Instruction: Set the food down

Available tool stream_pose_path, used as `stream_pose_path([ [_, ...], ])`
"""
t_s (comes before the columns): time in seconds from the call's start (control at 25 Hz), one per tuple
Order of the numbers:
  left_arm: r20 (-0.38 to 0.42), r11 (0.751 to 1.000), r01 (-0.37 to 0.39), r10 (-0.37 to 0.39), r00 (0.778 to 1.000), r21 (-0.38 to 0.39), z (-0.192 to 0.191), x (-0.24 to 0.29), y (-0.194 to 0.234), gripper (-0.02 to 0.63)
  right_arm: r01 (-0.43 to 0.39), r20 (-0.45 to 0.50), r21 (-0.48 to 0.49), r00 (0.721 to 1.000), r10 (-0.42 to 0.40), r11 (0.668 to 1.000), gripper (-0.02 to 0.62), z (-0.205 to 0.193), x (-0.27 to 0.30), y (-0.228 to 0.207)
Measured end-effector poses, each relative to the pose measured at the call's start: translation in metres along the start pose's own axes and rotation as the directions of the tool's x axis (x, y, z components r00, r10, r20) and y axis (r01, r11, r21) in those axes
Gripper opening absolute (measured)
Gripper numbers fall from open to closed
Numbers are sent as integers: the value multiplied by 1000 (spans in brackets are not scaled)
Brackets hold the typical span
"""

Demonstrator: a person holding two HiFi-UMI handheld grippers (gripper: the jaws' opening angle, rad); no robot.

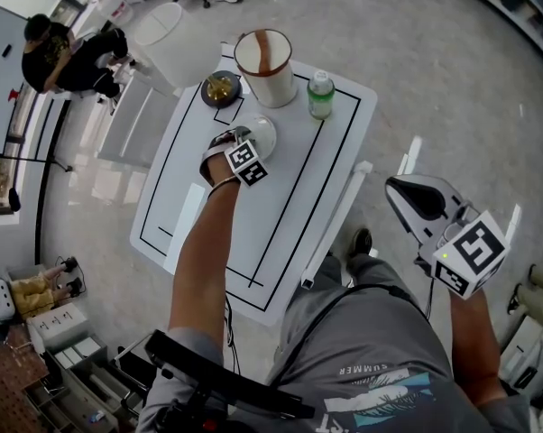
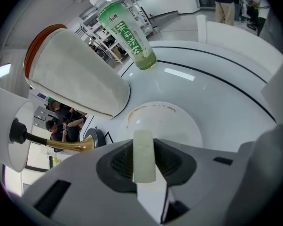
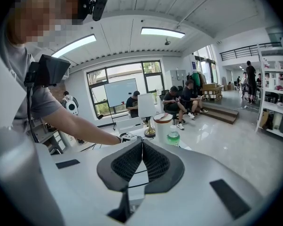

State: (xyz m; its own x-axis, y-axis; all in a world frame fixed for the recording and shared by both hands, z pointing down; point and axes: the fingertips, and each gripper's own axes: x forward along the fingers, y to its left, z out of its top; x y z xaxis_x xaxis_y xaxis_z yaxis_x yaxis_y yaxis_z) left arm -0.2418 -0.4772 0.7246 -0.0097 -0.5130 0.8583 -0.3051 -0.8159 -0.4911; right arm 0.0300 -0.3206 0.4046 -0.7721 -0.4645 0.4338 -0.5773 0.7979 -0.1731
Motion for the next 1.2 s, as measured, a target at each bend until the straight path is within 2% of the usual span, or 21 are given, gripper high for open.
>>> stream_pose_path([
  [0.44,-51,983,-51,61,997,178,-2,8,4,106,0,-18,8,1000,1,1000,8,-3,6,0],
  [0.64,-51,973,-61,74,996,221,-2,10,5,106,-2,-20,11,1000,2,1000,8,-3,9,-1],
  [0.84,-47,969,-57,70,996,240,-2,11,5,106,-3,-20,13,1000,4,1000,8,-3,12,-2],
  [1.2,-27,979,17,-12,1000,202,1,10,1,106,-7,-25,29,1000,8,1000,8,-4,21,-5],
])
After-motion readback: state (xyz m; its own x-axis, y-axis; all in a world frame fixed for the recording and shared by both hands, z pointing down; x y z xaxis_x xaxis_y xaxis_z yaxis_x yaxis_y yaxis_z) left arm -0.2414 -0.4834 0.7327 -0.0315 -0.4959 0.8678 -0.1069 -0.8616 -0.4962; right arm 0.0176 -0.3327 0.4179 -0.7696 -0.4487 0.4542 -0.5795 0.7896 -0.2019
